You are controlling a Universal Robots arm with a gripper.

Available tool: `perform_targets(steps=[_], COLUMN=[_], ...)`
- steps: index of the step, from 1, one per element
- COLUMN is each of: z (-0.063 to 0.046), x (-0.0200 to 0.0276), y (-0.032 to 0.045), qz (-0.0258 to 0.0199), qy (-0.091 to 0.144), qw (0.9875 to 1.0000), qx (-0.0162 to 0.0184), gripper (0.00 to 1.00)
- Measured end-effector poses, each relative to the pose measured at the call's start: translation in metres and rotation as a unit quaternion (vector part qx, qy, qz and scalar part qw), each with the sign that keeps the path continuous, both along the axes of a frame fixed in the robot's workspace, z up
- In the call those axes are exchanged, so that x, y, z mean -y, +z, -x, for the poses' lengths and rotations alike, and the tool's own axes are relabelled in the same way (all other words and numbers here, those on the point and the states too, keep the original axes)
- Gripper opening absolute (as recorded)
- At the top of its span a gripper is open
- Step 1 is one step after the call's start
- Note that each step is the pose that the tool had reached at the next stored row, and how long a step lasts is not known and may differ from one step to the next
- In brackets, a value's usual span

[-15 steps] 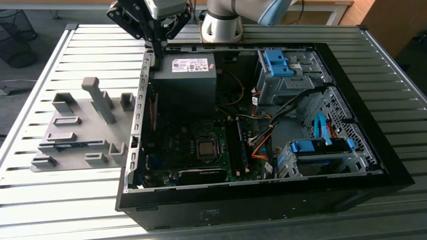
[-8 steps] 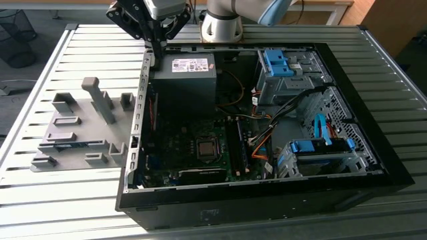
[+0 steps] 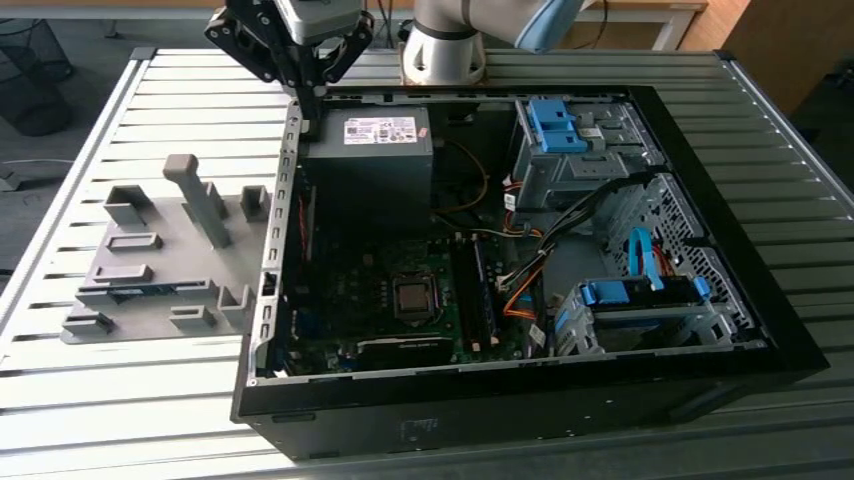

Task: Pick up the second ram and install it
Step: 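Reach for the second ram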

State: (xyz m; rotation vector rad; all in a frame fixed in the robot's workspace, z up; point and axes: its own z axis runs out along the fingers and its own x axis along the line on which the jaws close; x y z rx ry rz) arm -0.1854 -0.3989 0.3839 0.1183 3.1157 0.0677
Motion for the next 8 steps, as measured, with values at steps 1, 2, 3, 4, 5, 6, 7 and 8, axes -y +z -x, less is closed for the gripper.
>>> perform_targets(steps=[1, 2, 3, 4, 5, 6, 7, 8], z=[0.0003, 0.0007, 0.0010, 0.0013, 0.0016, 0.0019, 0.0021, 0.0022], x=[0.0000, 0.0000, 0.0000, 0.0000, 0.0000, 0.0000, 0.0000, 0.0000], y=[-0.0001, -0.0002, -0.0003, -0.0004, -0.0005, -0.0006, -0.0006, -0.0006], qz=[0.0000, 0.0000, 0.0001, 0.0000, 0.0000, 0.0000, 0.0001, 0.0001], qy=[0.000, 0.000, 0.000, 0.000, 0.000, 0.000, 0.000, 0.000], qw=[1.0000, 1.0000, 1.0000, 1.0000, 1.0000, 1.0000, 1.0000, 1.0000], qx=[0.0000, 0.0000, 0.0000, 0.0000, 0.0000, 0.0000, -0.0001, -0.0001], gripper=[0.11, 0.11, 0.11, 0.11, 0.11, 0.11, 0.11, 0.11])
